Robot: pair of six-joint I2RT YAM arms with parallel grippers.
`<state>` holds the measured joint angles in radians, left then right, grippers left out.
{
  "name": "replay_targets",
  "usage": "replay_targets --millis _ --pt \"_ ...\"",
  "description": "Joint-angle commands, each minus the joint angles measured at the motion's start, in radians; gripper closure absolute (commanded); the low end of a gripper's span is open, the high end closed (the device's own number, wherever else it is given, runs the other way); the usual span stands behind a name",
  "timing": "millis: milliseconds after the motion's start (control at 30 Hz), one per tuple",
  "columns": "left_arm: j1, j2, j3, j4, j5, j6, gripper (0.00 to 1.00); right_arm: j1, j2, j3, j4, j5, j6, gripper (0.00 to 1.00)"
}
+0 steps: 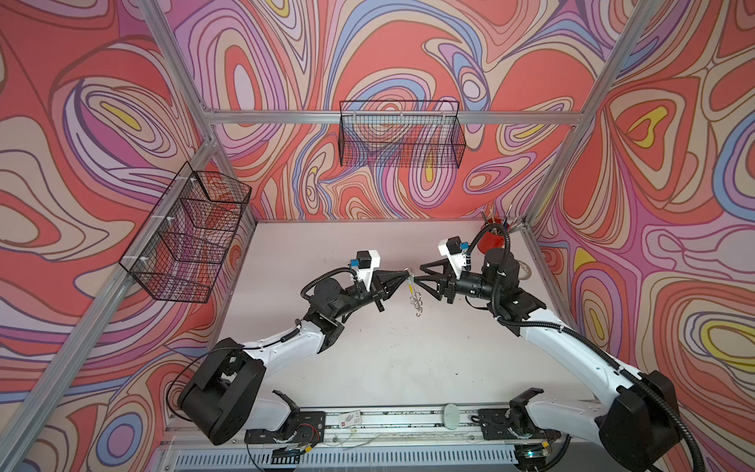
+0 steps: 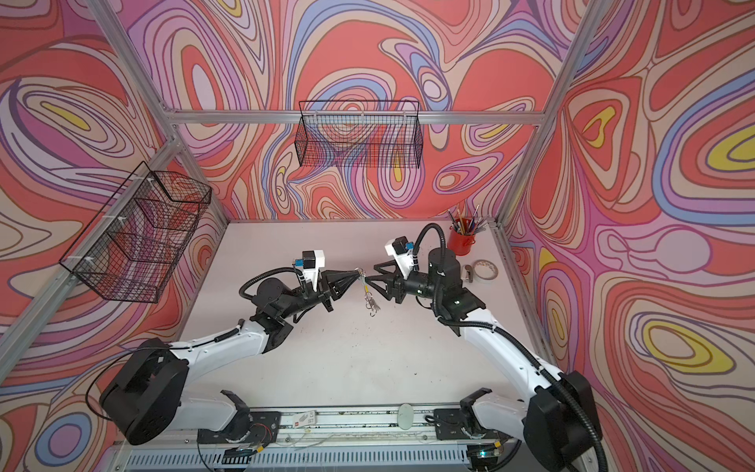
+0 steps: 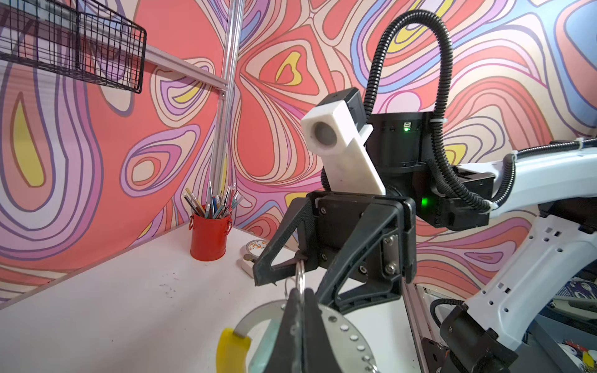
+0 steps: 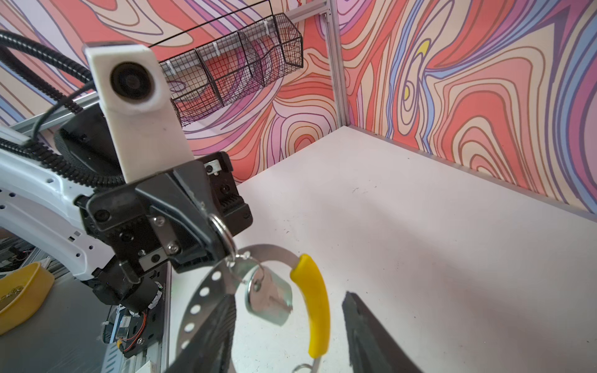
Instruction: Put the keys on the keyring
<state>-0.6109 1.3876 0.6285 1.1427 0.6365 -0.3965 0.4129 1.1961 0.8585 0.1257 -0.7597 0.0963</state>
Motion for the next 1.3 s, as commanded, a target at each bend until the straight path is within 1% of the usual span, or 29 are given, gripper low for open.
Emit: replay_targets --millis 0,67,100,400,567,667,800,1000,1067,1100,1133,1200,1267 --pt "-0.012 0.023 -0.01 0.163 -0.02 -0.032 1.0 0.0 0.007 0.014 0.049 -0.053 0.016 0.46" --pt "-0.017 0.032 -0.005 0.165 -0.023 -0.031 1.0 -0.001 0.017 0.013 0.052 -0.062 0.019 0.5" --pt "-0.021 0.034 -0.005 0.166 -0.026 -0.025 1.0 -0.002 0.02 0.011 0.051 -0.067 0.019 0.54" --pt "-0.036 0.044 0.017 0.167 -0.058 -0.015 1.0 0.0 0.027 -0.013 0.067 -0.079 0.033 1.0" --pt "-0.047 0.051 0.024 0.167 -0.072 -0.006 1.0 0.004 0.028 -0.031 0.077 -0.088 0.043 1.0" --pt "-0.048 0.058 0.028 0.167 -0.083 -0.005 1.0 0.02 0.029 -0.029 0.064 -0.08 0.028 1.0" --pt "-0.053 0.081 0.046 0.167 -0.071 -0.008 1.0 0.046 0.053 -0.011 0.033 -0.063 0.004 1.0" --pt "-0.053 0.109 0.06 0.168 -0.049 -0.023 1.0 0.05 0.069 0.005 0.008 -0.041 -0.01 0.99" --pt "-0.054 0.105 0.05 0.169 -0.062 -0.02 1.0 0.05 0.052 0.003 -0.018 0.0 -0.023 0.94" --pt "-0.052 0.104 0.047 0.169 -0.066 -0.021 1.0 0.05 0.039 -0.005 -0.021 0.016 -0.026 0.87" --pt "-0.052 0.103 0.044 0.168 -0.066 -0.021 1.0 0.049 0.028 -0.013 -0.021 0.033 -0.022 0.82" --pt "-0.05 0.103 0.042 0.169 -0.061 -0.026 1.0 0.039 0.002 -0.033 -0.028 0.066 -0.017 0.78" --pt "-0.047 0.104 0.04 0.168 -0.061 -0.035 1.0 0.01 -0.015 -0.062 -0.016 0.072 0.01 0.75"
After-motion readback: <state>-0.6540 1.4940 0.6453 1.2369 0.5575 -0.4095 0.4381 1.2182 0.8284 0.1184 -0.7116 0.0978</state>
